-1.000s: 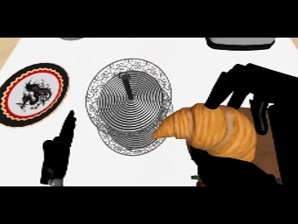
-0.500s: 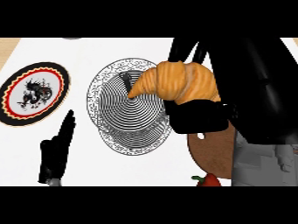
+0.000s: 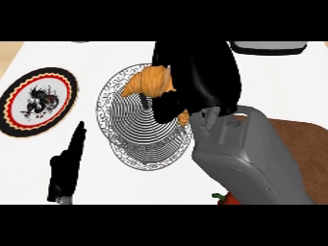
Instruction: Pick the croissant from the cutting board and place it in the tiered basket
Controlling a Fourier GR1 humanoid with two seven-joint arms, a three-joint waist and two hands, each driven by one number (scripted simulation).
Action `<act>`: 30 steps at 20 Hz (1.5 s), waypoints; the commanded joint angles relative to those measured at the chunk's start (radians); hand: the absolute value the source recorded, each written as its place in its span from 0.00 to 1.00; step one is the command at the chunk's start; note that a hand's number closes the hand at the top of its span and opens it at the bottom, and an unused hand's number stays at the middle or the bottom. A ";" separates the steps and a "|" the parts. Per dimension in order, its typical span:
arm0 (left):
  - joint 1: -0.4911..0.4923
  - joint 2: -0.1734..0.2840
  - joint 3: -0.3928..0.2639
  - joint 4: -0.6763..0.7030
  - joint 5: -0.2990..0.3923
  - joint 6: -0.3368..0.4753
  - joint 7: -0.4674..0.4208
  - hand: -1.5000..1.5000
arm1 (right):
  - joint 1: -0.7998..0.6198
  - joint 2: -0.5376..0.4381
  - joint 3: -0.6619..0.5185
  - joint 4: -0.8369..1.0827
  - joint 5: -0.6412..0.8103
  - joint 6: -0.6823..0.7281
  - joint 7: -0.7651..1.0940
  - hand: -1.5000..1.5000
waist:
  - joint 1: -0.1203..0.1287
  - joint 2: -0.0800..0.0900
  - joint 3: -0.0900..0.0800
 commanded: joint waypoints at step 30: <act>0.045 0.021 0.054 0.043 0.028 -0.020 -0.014 0.50 | 0.201 -0.210 -0.278 -0.183 -0.238 -0.730 0.054 0.00 | -0.049 -0.009 -0.003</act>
